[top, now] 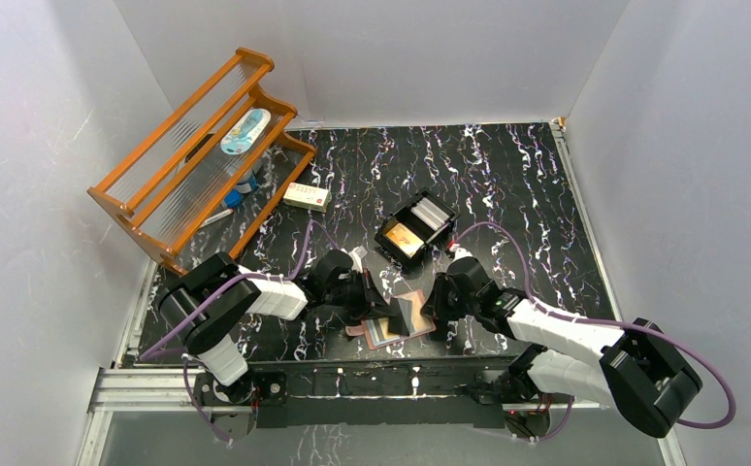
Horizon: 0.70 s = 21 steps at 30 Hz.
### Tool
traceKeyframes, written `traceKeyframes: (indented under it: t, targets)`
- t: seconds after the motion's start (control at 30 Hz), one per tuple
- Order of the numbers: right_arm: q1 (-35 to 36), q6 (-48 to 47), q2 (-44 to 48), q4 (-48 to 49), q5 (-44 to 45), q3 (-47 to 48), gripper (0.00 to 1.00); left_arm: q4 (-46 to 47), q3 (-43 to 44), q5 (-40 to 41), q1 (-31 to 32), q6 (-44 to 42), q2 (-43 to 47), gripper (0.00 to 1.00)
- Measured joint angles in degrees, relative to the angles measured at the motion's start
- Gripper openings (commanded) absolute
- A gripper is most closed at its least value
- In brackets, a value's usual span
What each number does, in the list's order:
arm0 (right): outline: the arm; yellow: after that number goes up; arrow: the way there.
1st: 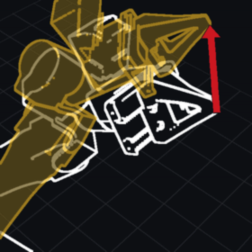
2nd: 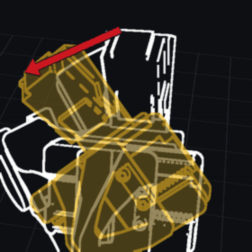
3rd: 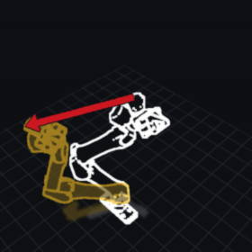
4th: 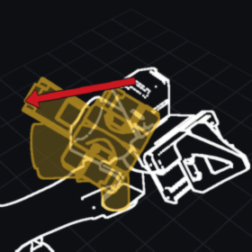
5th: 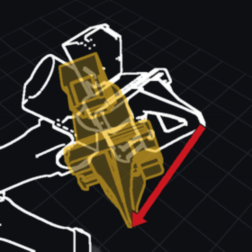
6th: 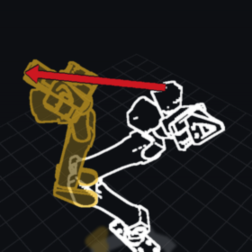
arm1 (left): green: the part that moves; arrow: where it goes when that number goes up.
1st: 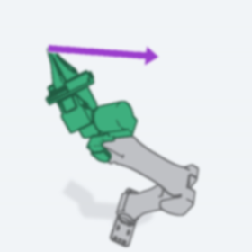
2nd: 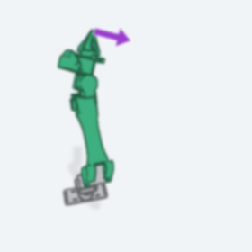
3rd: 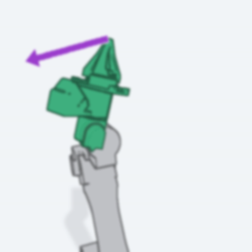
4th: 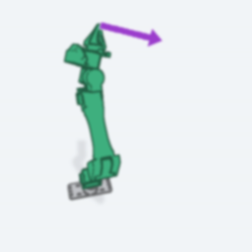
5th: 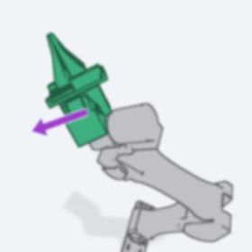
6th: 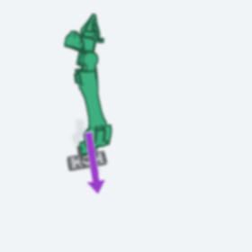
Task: Put the credit cards into the card holder
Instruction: Insert the credit card into the card holder.
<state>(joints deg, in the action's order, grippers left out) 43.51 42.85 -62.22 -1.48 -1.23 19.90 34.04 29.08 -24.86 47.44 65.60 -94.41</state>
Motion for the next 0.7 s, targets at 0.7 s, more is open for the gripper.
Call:
traceKeyframes:
  t: [0.7]
  targets:
    - [-0.33,10.38,4.15,10.27,-0.37,-7.72,0.23,1.38,-1.62,11.87,1.95,-0.37,3.85,0.0]
